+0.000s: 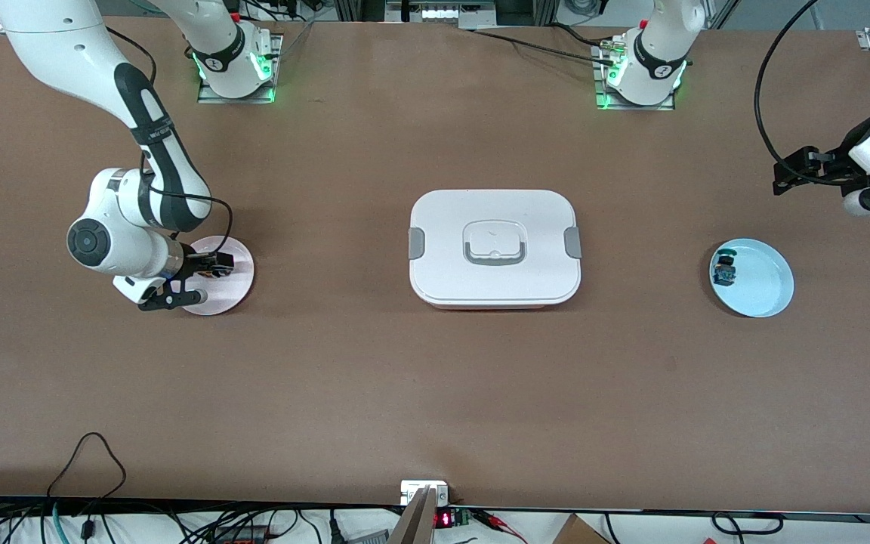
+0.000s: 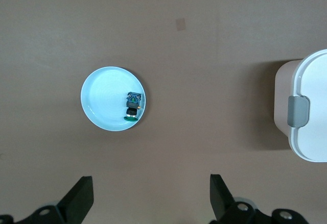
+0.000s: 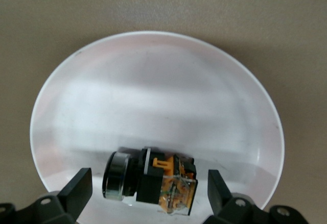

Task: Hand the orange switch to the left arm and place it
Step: 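Lower the right gripper and close it on the orange switch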

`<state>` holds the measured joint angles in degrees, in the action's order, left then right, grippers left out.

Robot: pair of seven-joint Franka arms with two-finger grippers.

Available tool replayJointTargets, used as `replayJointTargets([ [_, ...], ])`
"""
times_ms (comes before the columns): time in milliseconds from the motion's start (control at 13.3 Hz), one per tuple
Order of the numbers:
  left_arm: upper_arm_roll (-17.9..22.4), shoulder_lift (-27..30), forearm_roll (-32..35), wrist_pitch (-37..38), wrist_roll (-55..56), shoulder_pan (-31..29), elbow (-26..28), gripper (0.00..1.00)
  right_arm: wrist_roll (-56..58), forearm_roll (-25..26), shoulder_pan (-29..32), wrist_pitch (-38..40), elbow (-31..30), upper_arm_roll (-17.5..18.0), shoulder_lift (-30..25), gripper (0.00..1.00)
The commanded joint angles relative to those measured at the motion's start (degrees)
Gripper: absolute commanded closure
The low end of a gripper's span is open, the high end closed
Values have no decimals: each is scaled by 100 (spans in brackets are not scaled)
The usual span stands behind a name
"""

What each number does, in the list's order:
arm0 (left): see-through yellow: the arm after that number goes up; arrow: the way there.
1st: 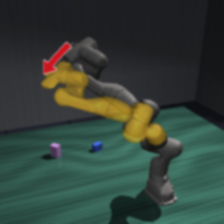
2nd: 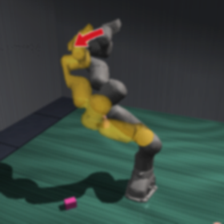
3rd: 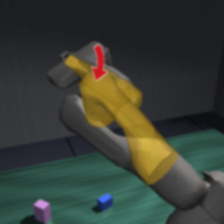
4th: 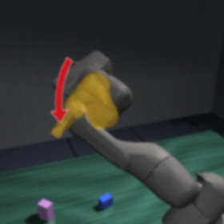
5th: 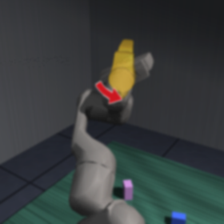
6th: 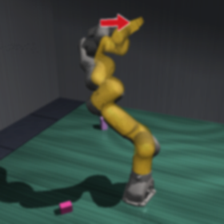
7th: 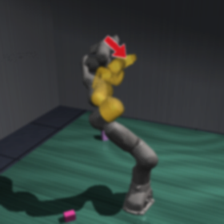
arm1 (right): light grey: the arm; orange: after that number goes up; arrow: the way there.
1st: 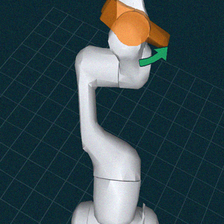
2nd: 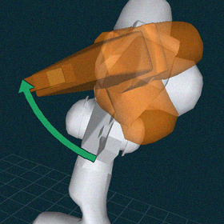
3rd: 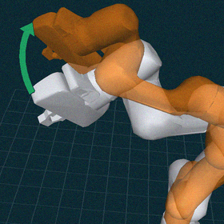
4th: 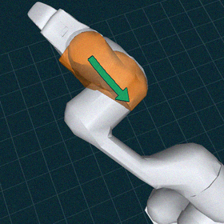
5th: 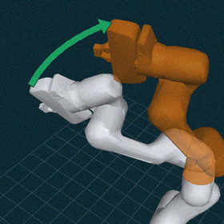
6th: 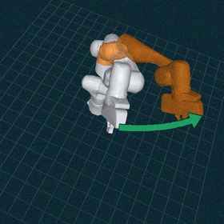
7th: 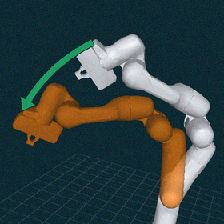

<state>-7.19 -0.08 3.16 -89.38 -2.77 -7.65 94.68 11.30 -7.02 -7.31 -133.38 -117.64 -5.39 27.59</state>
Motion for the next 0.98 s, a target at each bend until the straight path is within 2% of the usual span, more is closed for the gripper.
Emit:
replayJointTargets([
  [0,-28,69,-105,52,4,-52,7,0,48,-133,-7,-74,-163,11,-69,0],
  [526,-37,69,-87,43,4,-43,7,0,39,-133,1,-30,-233,11,-52,0],
  [601,-28,61,-52,0,-48,-43,7,0,48,-133,1,-30,-234,11,-52,5],
  [676,-37,61,-43,-18,-48,-43,-2,0,57,-133,1,-22,-234,11,-60,16],
  [826,-37,61,-43,-10,-48,-26,-2,0,39,-142,10,-13,-225,3,-60,45],
  [901,-37,61,-43,-10,-48,-26,-2,0,48,-133,28,-4,-225,3,-60,56],
])
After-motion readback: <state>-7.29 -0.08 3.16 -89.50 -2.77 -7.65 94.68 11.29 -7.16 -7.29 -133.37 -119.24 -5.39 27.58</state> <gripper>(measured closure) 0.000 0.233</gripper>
